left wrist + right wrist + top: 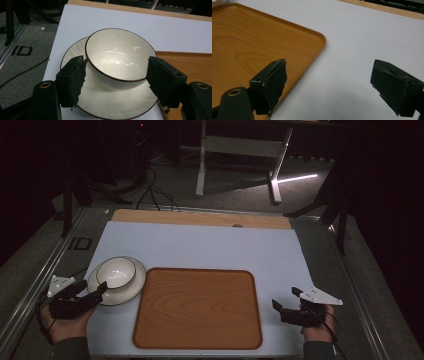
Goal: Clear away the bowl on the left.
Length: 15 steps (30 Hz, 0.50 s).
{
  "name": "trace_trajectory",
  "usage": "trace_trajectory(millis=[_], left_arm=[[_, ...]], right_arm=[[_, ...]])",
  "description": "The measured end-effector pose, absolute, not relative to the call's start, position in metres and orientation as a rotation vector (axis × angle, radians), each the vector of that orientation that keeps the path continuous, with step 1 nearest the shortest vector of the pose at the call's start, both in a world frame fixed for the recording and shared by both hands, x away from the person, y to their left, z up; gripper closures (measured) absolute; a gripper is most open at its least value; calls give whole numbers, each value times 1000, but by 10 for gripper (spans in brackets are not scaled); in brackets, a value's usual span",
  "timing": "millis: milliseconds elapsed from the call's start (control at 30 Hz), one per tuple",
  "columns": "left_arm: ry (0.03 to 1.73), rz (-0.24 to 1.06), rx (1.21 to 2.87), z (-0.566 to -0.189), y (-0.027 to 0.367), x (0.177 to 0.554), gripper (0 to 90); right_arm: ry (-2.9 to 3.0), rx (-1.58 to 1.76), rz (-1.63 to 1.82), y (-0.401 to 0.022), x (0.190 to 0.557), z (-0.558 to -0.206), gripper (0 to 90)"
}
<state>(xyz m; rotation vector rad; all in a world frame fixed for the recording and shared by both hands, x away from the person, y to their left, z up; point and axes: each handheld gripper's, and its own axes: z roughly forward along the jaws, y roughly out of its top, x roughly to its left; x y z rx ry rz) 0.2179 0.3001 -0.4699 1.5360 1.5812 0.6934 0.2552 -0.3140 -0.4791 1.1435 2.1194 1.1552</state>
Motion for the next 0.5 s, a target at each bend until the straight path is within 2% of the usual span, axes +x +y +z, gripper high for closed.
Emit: trace_trajectory(millis=[500], left_arm=[[1605, 685, 1520, -474, 304, 229, 323]], right_arm=[[2091, 1120, 1132, -311, 261, -477, 130]])
